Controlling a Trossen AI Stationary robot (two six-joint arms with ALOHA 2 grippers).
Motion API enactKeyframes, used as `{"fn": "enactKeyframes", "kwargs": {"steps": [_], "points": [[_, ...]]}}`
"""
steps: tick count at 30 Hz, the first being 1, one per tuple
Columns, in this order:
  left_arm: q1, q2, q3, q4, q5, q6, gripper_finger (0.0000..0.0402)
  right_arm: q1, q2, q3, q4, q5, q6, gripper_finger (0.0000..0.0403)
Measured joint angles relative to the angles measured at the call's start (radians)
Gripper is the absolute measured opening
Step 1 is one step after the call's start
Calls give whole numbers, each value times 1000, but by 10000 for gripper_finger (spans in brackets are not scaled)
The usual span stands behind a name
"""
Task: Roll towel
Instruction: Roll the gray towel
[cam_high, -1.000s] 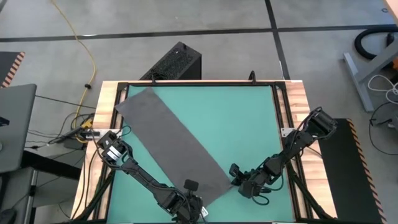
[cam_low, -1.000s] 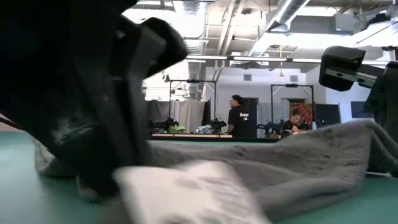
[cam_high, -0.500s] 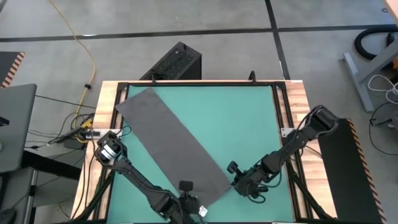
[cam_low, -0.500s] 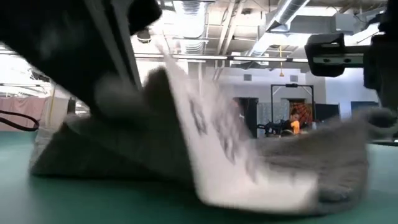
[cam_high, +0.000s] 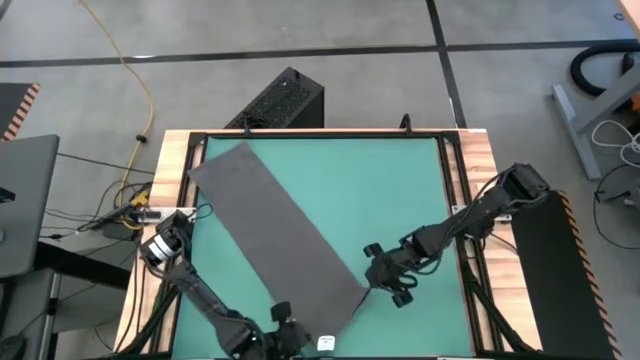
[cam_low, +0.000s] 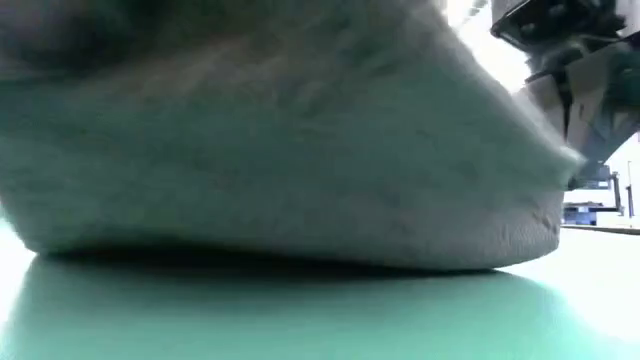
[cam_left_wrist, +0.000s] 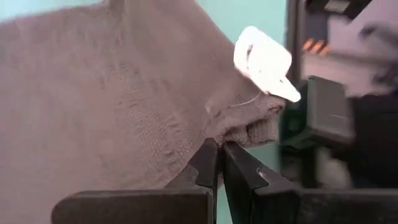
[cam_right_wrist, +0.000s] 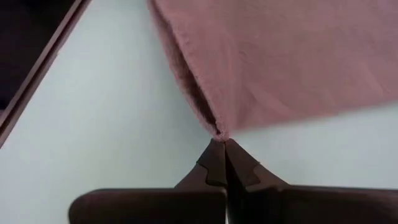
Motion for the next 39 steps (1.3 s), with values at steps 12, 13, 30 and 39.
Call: {"fn": "enactKeyframes", "kwargs": {"steps": [12, 13, 30, 39], "points": [[-63, 1, -97, 75, -173, -254, 0, -71, 0, 0, 12, -29, 84, 7], [-63, 1, -97, 77, -184, -255, 0, -73, 0, 0, 14, -41, 82, 7], [-53, 1, -97, 75, -208, -183, 0, 203, 12, 0, 162, 178, -134, 206], [-39, 1, -97, 75, -200, -170, 0, 267, 176, 0, 259, 206, -125, 224]]}}
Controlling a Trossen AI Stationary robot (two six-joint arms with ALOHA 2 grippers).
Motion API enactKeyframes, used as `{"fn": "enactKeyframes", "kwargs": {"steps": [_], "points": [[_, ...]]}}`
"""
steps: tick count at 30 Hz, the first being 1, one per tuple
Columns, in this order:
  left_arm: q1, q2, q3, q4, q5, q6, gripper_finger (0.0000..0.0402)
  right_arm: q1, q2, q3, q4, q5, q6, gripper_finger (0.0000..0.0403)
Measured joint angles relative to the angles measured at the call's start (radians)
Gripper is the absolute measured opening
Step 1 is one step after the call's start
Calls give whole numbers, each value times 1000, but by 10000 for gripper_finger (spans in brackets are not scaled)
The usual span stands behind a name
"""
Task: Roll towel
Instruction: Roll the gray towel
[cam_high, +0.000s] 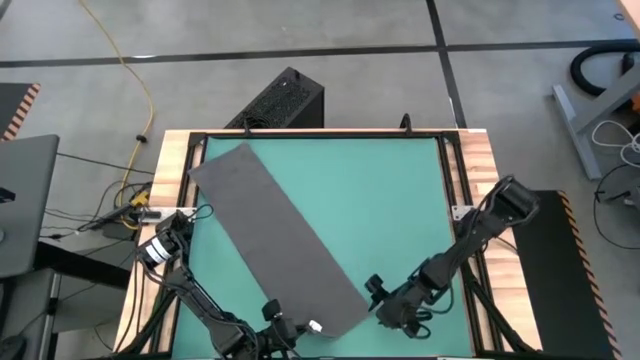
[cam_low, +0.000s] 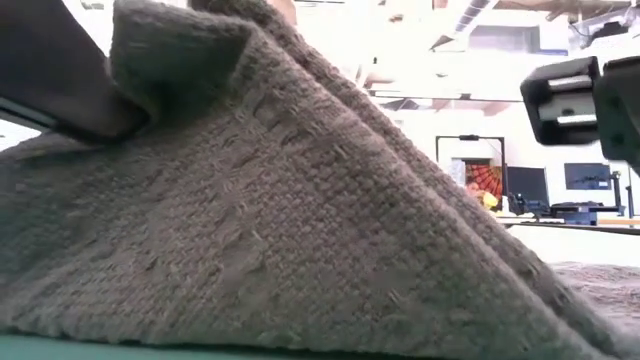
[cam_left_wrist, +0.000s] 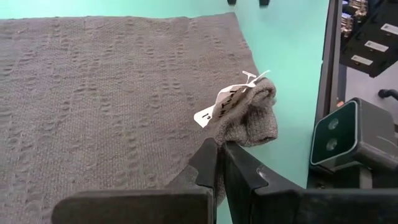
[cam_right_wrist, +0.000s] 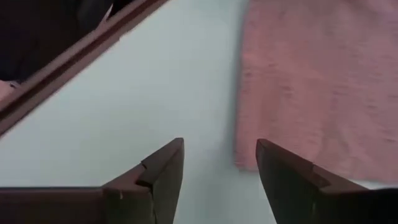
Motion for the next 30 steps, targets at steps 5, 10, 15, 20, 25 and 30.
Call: {"fn": "enactKeyframes", "kwargs": {"steps": [5, 10, 15, 20, 25, 30], "points": [[0, 0, 0, 1, 14, -1, 0, 2, 38, 0, 25, 15, 1, 215], [0, 0, 0, 1, 15, -3, 0, 0, 27, 0, 32, 40, -7, 207], [0, 0, 0, 1, 15, 0, 0, -6, 27, 0, 49, 42, -46, 206], [0, 0, 0, 2, 15, 0, 0, -37, 52, 0, 99, 42, -65, 205], [-1, 0, 0, 5, 15, -1, 0, -67, 127, 2, 152, -1, -36, 197], [-2, 0, 0, 10, 15, 0, 0, -81, 135, 2, 128, -25, 24, 118]]}}
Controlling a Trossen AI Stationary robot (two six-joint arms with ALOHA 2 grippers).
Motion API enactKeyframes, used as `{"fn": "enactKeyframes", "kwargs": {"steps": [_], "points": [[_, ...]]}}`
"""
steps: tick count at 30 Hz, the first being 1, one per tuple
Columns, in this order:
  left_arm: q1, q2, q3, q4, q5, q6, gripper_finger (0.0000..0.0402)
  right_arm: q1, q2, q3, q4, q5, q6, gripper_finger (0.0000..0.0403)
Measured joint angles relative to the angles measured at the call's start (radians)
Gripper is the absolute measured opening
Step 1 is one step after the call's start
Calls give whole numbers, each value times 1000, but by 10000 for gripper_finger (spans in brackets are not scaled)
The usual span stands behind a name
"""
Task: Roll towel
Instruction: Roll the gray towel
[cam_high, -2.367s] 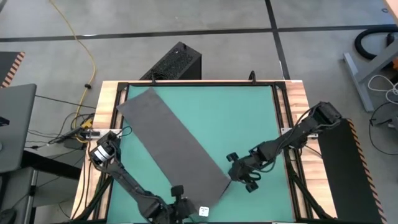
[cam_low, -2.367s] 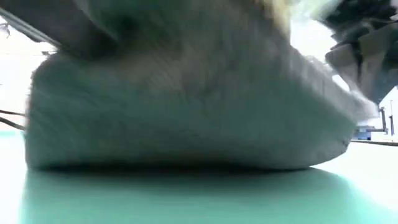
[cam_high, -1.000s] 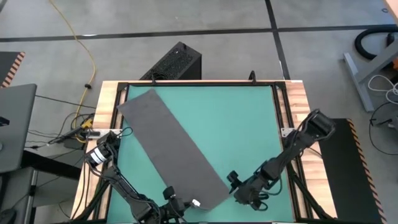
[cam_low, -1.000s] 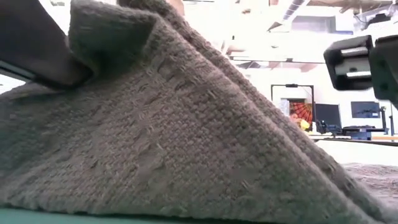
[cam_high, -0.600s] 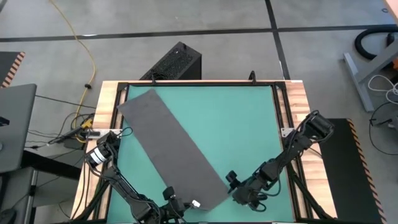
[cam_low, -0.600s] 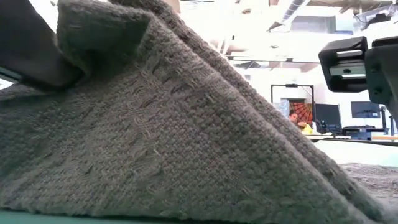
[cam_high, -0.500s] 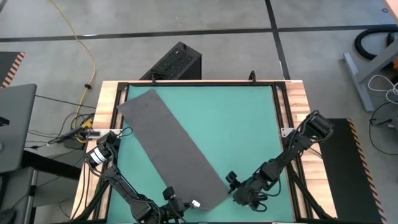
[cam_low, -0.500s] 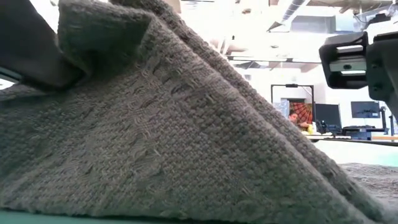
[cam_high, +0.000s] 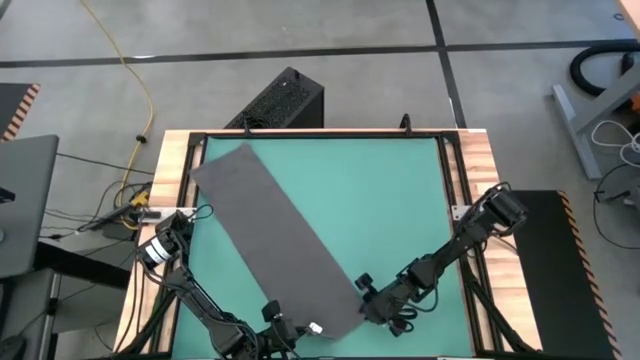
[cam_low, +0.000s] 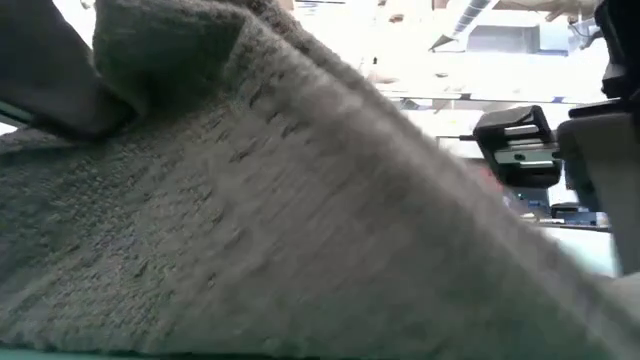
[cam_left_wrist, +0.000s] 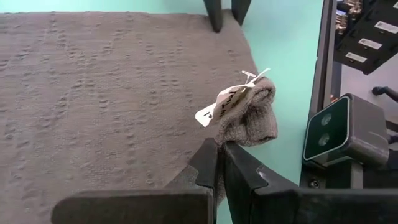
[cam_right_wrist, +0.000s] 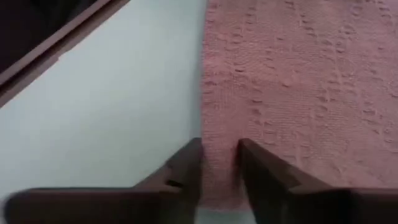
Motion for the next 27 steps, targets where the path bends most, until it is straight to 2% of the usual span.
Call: {"fn": "enactKeyframes", "kwargs": {"steps": [3, 5, 8, 14, 27], "points": [[0, 0, 0, 3, 0, 0, 0, -12, -34, 0, -52, 3, 7, 41], [0, 0, 0, 7, -2, 2, 0, -25, -70, -3, -93, 3, 38, 19], [0, 0, 0, 36, -19, 31, 0, -54, -132, -6, -143, -9, 135, 28], [0, 0, 0, 78, -37, 46, 0, -139, -231, -3, -253, -170, 313, 21], [-17, 0, 0, 96, -46, 10, 0, -271, -162, -3, -182, -334, 400, 21]]}}
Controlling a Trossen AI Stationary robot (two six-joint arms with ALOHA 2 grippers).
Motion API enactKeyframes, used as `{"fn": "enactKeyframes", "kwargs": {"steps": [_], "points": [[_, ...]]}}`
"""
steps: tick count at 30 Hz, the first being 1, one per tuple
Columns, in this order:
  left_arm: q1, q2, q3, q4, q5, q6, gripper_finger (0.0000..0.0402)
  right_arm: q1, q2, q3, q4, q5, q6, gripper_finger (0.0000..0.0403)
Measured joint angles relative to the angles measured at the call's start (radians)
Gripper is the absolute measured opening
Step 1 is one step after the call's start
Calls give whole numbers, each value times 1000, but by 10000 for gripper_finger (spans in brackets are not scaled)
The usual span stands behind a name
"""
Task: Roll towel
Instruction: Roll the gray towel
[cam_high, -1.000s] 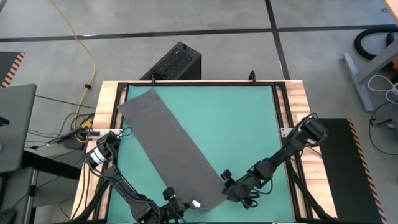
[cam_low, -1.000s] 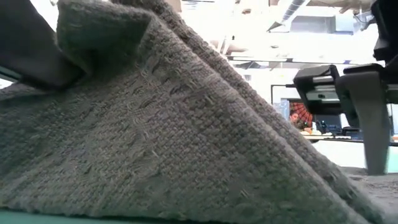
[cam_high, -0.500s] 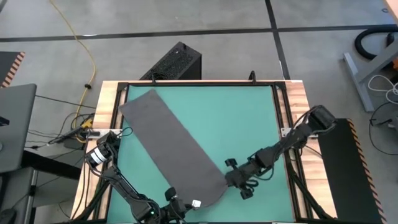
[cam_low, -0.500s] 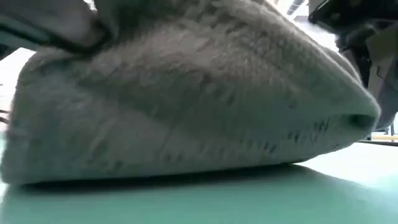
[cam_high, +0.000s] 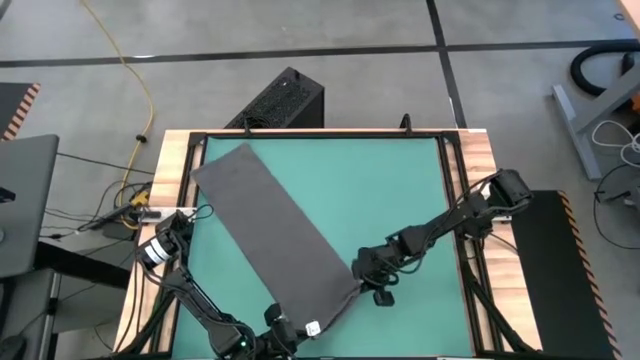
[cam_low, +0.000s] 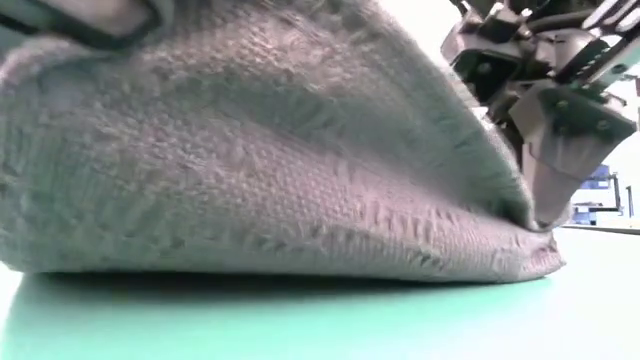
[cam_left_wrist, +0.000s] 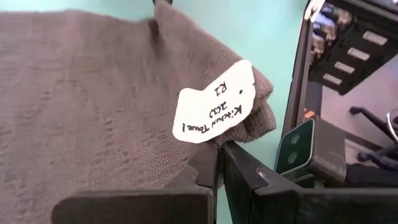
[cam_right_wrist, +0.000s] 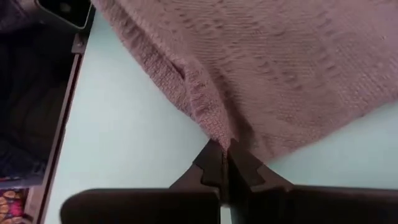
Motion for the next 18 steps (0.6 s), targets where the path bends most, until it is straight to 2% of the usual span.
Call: {"fn": "enactKeyframes", "kwargs": {"steps": [8, 15, 18], "points": [[-34, 34, 1, -31, -70, -111, 0, -59, -3, 4, 26, -128, -1, 21], [-40, 82, 1, -11, -95, -212, 0, -94, 18, 7, 55, -131, -1, 21], [-42, 82, 2, -30, -108, -244, 0, -101, 67, 24, 56, -131, -4, 21]]}}
